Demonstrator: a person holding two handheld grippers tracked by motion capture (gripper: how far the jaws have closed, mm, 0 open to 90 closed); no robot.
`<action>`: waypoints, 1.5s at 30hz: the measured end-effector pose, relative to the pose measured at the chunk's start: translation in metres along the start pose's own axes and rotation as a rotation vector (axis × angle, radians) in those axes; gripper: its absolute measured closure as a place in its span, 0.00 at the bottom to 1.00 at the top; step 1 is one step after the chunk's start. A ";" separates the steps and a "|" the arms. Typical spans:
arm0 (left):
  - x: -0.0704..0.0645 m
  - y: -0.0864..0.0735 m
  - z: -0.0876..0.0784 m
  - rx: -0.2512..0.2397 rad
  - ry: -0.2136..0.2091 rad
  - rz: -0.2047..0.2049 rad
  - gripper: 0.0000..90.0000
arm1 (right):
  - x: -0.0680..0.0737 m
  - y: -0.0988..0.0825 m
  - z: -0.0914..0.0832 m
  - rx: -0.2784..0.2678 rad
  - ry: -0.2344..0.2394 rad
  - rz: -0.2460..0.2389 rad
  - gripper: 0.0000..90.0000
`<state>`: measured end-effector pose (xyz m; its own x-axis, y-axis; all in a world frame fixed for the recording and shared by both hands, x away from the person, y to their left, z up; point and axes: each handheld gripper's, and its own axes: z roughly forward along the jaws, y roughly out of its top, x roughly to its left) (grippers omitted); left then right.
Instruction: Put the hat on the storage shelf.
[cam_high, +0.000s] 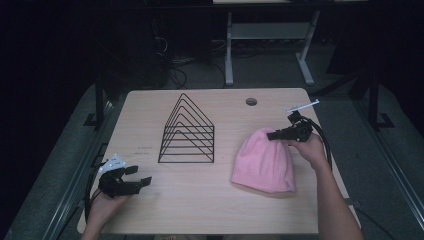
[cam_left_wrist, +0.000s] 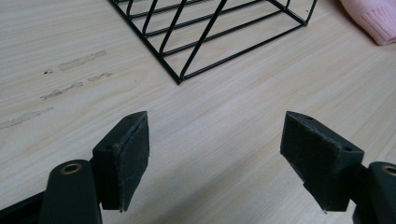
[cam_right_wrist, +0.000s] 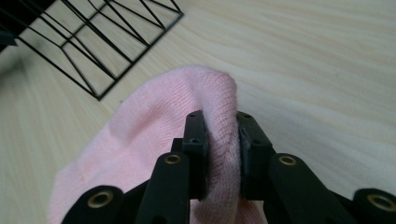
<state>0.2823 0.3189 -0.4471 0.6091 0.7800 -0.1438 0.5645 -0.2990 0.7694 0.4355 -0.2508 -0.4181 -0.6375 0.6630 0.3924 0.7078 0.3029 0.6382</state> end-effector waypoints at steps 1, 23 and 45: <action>0.000 0.000 0.000 0.000 -0.001 0.003 0.26 | 0.002 0.001 -0.002 -0.014 0.009 -0.006 0.84; 0.000 0.000 -0.002 -0.012 -0.004 0.003 0.26 | 0.058 0.020 -0.053 -0.157 0.024 -0.160 0.85; 0.000 0.003 -0.004 -0.013 -0.025 -0.005 0.26 | 0.095 0.048 -0.084 -0.205 0.016 -0.269 0.85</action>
<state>0.2812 0.3204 -0.4424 0.6203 0.7673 -0.1628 0.5602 -0.2882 0.7766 0.3833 -0.2308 -0.2942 -0.7987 0.5671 0.2013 0.4388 0.3200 0.8397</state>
